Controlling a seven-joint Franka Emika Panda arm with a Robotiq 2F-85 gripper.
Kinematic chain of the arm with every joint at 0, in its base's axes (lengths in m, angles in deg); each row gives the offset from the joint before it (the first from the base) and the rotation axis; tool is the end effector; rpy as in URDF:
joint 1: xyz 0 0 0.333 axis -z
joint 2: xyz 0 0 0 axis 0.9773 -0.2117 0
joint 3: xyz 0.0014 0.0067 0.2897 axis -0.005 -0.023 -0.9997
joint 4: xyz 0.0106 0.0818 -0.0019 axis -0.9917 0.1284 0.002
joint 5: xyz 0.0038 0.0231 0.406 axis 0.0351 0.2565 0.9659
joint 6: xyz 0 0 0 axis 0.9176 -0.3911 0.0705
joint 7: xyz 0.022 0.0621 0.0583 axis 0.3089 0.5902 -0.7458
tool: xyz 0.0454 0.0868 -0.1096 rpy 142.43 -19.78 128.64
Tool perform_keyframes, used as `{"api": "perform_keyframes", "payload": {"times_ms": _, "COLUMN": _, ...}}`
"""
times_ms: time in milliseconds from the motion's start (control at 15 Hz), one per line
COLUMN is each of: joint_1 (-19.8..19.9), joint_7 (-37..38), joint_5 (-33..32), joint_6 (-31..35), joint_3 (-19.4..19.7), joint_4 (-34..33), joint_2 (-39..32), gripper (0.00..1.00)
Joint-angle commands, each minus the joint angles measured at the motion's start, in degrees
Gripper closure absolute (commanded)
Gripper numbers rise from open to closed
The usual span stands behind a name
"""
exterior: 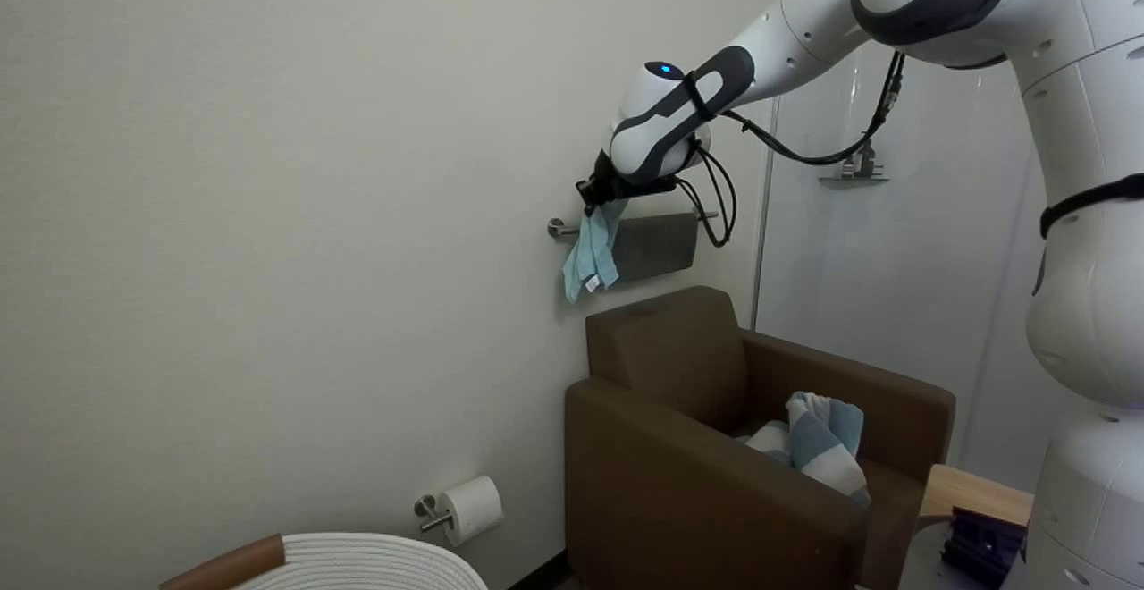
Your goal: Unhang the blue towel and put it in the laundry hamper
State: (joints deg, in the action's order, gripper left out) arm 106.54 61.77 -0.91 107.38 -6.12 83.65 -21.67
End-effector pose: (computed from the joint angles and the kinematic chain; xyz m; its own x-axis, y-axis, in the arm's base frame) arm 0.7018 -0.2285 0.3945 0.7088 -0.1449 0.6903 -0.2774 -0.9571 0.0840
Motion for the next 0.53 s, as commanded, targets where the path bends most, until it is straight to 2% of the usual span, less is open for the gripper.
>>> {"api": "perform_keyframes", "payload": {"times_ms": 0, "joint_1": -8.56, "joint_7": -7.19, "joint_5": 7.22, "joint_6": -0.01, "joint_3": 6.2, "joint_4": 0.41, "joint_2": 1.51, "gripper": 0.91}}
{"api": "perform_keyframes", "payload": {"times_ms": 267, "joint_1": -17.75, "joint_7": -11.54, "joint_5": 7.12, "joint_6": -2.31, "joint_3": 7.02, "joint_4": 0.0, "joint_2": 3.64, "gripper": 0.92}}
{"api": "perform_keyframes", "payload": {"times_ms": 467, "joint_1": -25.28, "joint_7": -9.89, "joint_5": 4.33, "joint_6": -6.32, "joint_3": 8.88, "joint_4": -1.53, "joint_2": 5.16, "gripper": 0.92}}
